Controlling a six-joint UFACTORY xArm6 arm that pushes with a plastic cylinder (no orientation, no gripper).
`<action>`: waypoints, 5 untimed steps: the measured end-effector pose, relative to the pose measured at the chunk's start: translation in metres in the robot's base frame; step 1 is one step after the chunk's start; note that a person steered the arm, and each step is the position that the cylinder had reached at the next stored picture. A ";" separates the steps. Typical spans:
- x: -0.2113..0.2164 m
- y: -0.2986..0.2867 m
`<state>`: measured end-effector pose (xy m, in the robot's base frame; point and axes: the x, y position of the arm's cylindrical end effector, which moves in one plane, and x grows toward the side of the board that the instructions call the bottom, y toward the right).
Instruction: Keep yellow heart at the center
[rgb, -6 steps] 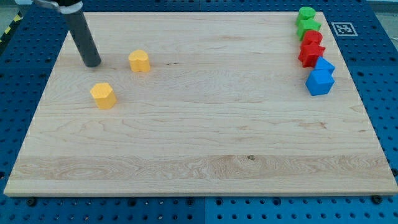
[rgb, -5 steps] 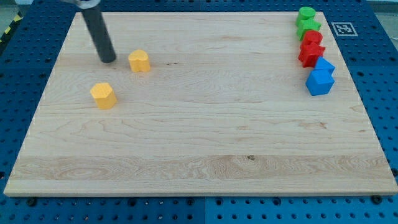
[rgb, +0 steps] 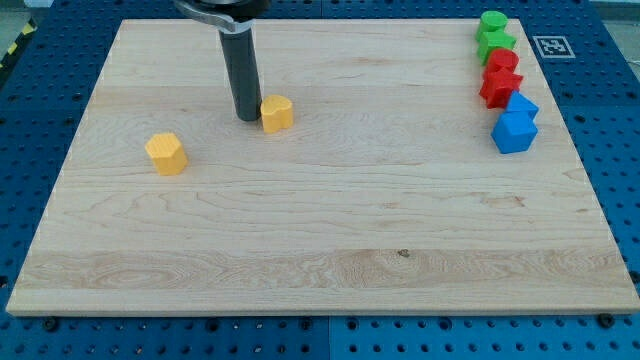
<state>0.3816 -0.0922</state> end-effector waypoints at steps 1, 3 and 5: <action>-0.012 0.008; 0.014 0.011; 0.012 0.044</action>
